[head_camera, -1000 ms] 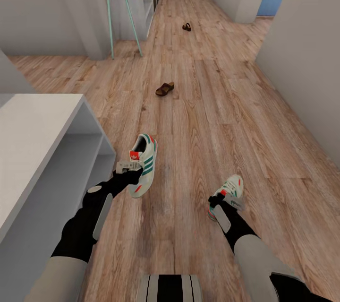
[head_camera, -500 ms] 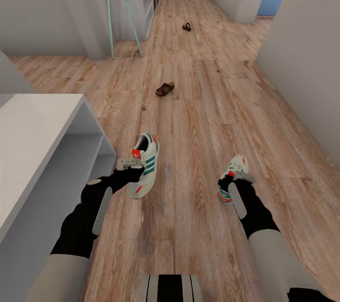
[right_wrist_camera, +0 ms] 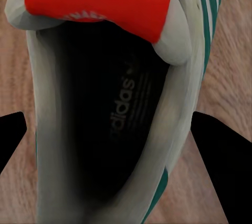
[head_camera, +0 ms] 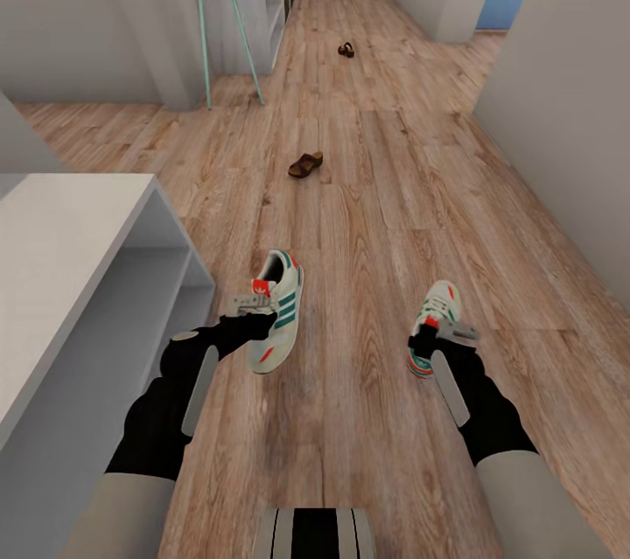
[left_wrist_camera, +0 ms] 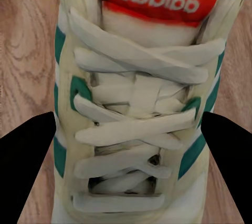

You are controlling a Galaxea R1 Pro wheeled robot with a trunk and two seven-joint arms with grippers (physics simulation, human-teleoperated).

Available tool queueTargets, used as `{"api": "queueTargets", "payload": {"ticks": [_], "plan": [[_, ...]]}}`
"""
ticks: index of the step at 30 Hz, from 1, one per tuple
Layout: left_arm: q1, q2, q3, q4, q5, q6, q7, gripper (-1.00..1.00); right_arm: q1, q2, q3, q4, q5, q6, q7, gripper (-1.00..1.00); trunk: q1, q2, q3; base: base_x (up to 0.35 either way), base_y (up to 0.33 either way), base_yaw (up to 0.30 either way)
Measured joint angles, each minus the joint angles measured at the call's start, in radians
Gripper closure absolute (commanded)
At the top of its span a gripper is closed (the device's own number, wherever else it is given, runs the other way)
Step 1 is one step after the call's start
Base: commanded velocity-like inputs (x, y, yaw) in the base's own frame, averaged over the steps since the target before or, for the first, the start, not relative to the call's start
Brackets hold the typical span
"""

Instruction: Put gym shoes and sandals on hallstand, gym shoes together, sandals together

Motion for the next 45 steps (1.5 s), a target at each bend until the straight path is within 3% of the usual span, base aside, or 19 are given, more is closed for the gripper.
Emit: {"api": "queueTargets", "payload": {"ticks": [6, 11, 15, 20, 24, 28, 34, 40, 45], "plan": [[0.021, -0.025, -0.003, 0.012, 0.005, -0.004, 0.032, 1.0, 0.003, 0.0, 0.015, -0.007, -0.001, 0.007, 0.0, 1.0, 0.0, 0.0, 0.0, 0.0, 0.0, 0.0], [0.057, -0.035, -0.004, 0.015, 0.006, -0.006, 0.063, 1.0, 0.026, -0.017, 0.104, -0.011, 0.0, 0.007, 0.096, 1.0, 0.0, 0.0, 0.0, 0.0, 0.0, 0.0], [0.07, -0.037, -0.005, 0.016, 0.007, -0.005, 0.089, 1.0, 0.035, -0.067, 0.175, -0.023, 0.017, 0.01, 0.149, 1.0, 0.0, 0.0, 0.0, 0.0, 0.0, 0.0], [0.075, -0.04, -0.024, 0.016, 0.01, -0.005, 0.119, 1.0, 0.041, -0.147, 0.204, -0.082, 0.013, 0.011, 0.183, 1.0, 0.0, 0.0, 0.0, 0.0, 0.0, 0.0], [0.076, -0.041, -0.035, 0.013, 0.011, -0.004, 0.149, 1.0, 0.042, -0.177, 0.213, -0.114, 0.008, 0.012, 0.221, 1.0, 0.0, 0.0, 0.0, 0.0, 0.0, 0.0], [0.075, -0.053, -0.041, 0.006, 0.011, -0.001, 0.205, 1.0, 0.036, -0.195, 0.216, -0.127, 0.011, 0.032, 0.268, 1.0, 0.0, 0.0, 0.0, 0.0, 0.0, 0.0], [0.065, -0.058, -0.044, 0.0, 0.011, 0.005, 0.227, 1.0, -0.006, -0.208, 0.222, -0.129, 0.015, 0.119, 0.299, 1.0, 0.0, 0.0, 0.0, 0.0, 0.0, 0.0], [0.06, -0.058, -0.057, -0.015, 0.008, 0.043, 0.246, 1.0, -0.022, -0.211, 0.265, -0.127, 0.011, 0.145, 0.363, 1.0, 0.0, 0.0, 0.0, 0.0, 0.0, 0.0], [0.064, -0.058, -0.078, -0.02, 0.02, 0.057, 0.339, 1.0, -0.026, -0.204, 0.28, -0.125, 0.012, 0.151, 0.41, 1.0, 0.0, 0.0, 0.0, 0.0, 0.0, 0.0]]}}
